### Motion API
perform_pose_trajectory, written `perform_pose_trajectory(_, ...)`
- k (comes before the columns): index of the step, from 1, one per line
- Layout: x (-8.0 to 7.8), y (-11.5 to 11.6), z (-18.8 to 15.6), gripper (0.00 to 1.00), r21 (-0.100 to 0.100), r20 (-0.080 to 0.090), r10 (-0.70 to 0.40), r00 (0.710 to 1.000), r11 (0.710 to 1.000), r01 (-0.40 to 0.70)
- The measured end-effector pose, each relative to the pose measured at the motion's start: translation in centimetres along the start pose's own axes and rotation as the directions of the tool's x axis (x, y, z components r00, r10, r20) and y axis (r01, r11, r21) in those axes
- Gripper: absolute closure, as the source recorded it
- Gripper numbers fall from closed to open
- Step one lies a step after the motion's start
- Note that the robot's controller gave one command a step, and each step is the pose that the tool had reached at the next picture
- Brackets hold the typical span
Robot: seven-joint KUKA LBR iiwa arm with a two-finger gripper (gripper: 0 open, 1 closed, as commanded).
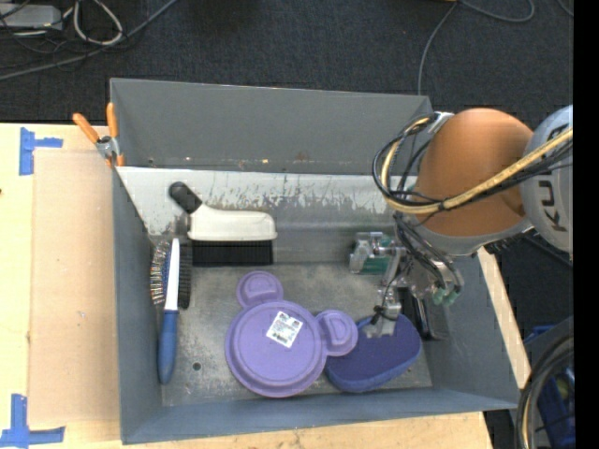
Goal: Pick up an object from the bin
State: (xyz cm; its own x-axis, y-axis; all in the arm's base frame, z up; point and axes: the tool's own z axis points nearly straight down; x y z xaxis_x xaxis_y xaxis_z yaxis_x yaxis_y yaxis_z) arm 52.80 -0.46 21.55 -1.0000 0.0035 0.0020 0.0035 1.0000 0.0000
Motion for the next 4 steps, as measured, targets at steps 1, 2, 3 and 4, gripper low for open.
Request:
perform_pose_trajectory(1, 0.0, 0.0, 0.0, 0.00, 0.000, 0.000, 0.000, 1.000, 1.000, 0.000)
perform_pose_trajectory(2, 0.1, 2.2, 4.8, 0.00, 0.000, 0.001, -0.034, 0.999, 0.999, 0.034)
perform_pose_trajectory(3, 0.8, 2.5, 7.0, 0.00, -0.001, 0.000, -0.051, 0.999, 0.999, 0.051)
perform_pose_trajectory(4, -0.9, 1.9, 6.5, 0.00, -0.001, -0.002, -0.104, 0.995, 0.995, 0.104)
